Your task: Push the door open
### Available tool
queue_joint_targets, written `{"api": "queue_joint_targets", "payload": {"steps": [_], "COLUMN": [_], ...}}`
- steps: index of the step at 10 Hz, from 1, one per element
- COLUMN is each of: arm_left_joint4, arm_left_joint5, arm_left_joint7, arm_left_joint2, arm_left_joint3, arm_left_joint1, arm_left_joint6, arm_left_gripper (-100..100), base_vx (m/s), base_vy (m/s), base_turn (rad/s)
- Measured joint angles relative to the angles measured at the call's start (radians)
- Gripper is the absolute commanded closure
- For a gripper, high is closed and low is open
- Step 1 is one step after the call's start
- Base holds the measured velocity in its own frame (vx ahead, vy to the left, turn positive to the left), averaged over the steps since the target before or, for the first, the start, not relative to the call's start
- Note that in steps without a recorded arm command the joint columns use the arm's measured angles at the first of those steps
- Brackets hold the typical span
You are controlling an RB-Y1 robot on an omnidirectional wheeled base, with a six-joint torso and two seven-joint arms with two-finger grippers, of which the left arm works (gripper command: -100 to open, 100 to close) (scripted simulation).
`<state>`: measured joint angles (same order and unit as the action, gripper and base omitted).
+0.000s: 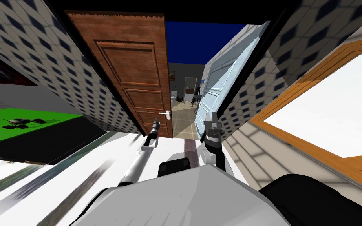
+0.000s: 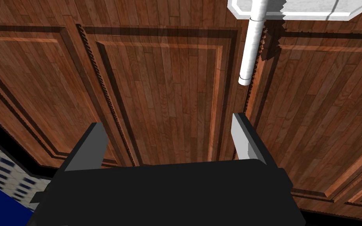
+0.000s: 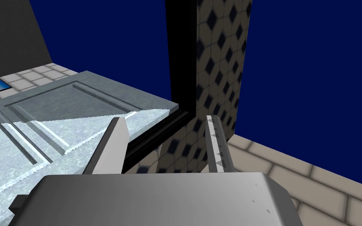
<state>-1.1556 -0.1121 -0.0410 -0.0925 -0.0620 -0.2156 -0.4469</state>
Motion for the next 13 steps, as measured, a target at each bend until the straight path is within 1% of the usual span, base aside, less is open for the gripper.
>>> {"api": "queue_joint_targets", "payload": {"steps": [1, 2, 3, 4, 5, 6, 7, 8, 11, 12, 13], "arm_left_joint4": [0.029, 0.052, 0.084, 0.118, 0.137, 0.168, 0.189, 0.226, 0.332, 0.363, 0.381], "arm_left_joint5": [0.0, 0.0, 0.0, 0.0, 0.001, 0.0, 0.0, 0.0, -0.001, -0.001, 0.0], "arm_left_joint7": [-0.002, -0.002, -0.004, -0.008, -0.008, -0.011, -0.011, -0.011, -0.021, -0.023, -0.025], "arm_left_joint2": [-0.002, 0.0, -0.002, -0.004, -0.003, -0.005, -0.004, -0.002, -0.007, -0.008, -0.01], "arm_left_joint3": [-0.003, -0.005, -0.008, -0.011, -0.013, -0.016, -0.016, -0.018, -0.027, -0.029, -0.034], "arm_left_joint1": [-0.017, -0.025, -0.042, -0.066, -0.073, -0.091, -0.102, -0.12, -0.183, -0.2, -0.207], "arm_left_joint6": [0.0, -0.002, -0.005, -0.007, -0.006, -0.006, -0.006, -0.01, -0.011, -0.01, -0.007], "arm_left_gripper": [-100, -100, -100, -100, -100, -100, -100, -100, -100, -100, -100], "base_vx": [0.036, 0.035, 0.056, 0.053, 0.056, 0.038, 0.037, 0.054, 0.067, 0.066, 0.051], "base_vy": [0.037, 0.046, 0.067, 0.049, 0.039, 0.032, 0.035, 0.054, 0.064, 0.061, 0.054], "base_turn": [-0.025, -0.051, -0.072, -0.023, -0.037, -0.024, -0.038, -0.058, -0.053, -0.048, -0.035]}}
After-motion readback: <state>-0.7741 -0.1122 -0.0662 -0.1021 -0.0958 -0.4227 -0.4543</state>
